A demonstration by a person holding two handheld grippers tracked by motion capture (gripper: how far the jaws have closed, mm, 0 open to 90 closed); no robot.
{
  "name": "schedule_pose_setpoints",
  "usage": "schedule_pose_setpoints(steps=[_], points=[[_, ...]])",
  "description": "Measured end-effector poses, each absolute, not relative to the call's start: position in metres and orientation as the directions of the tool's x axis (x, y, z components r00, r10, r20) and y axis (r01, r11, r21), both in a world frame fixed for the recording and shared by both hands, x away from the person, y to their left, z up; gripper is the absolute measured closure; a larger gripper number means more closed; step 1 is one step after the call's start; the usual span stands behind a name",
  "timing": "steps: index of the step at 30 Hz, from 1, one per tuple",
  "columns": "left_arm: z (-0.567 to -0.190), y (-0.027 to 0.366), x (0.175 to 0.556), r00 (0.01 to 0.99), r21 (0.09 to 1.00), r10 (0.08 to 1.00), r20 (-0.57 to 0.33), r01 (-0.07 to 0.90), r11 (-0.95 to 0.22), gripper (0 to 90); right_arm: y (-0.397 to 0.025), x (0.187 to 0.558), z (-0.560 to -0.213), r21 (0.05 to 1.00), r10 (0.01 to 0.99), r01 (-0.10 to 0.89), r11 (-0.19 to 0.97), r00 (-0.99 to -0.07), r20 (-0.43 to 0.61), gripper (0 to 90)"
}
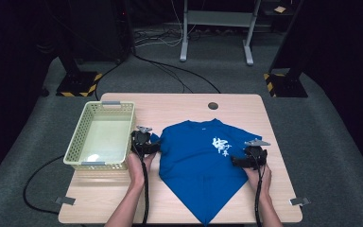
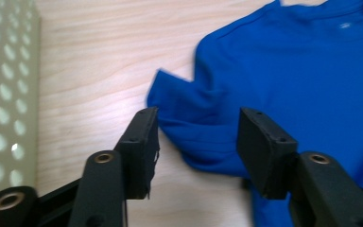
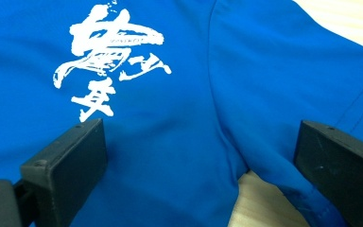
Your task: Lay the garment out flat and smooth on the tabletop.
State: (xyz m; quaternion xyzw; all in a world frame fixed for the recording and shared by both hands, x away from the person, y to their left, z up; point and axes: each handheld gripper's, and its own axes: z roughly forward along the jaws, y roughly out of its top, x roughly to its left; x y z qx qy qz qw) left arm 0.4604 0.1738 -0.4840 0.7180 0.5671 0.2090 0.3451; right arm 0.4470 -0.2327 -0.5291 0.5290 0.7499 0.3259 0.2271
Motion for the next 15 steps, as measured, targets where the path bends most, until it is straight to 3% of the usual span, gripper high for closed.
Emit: schedule_pose_setpoints(steps=[5,11,15], points=[[-0.482,0.154,0.459,0.332,0.739,0.939,-0.086,0.654,-0.163,43.5,-0.233,0.447,-0.529,0.729,0.941,0.645,0.228,-0.337,0.004,2.9],[-0.497,0.134,0.473,0.366,0.684,0.929,-0.055,0.692,-0.232,44.0,-0.233,0.447,-0.529,0.730,0.942,0.645,0.227,-0.337,0.004,3.1],[-0.506,0.131,0.478,0.372,0.661,0.928,-0.039,0.706,-0.255,53.5,-0.233,0.447,-0.529,0.730,0.942,0.645,0.227,-0.337,0.005,3.1]])
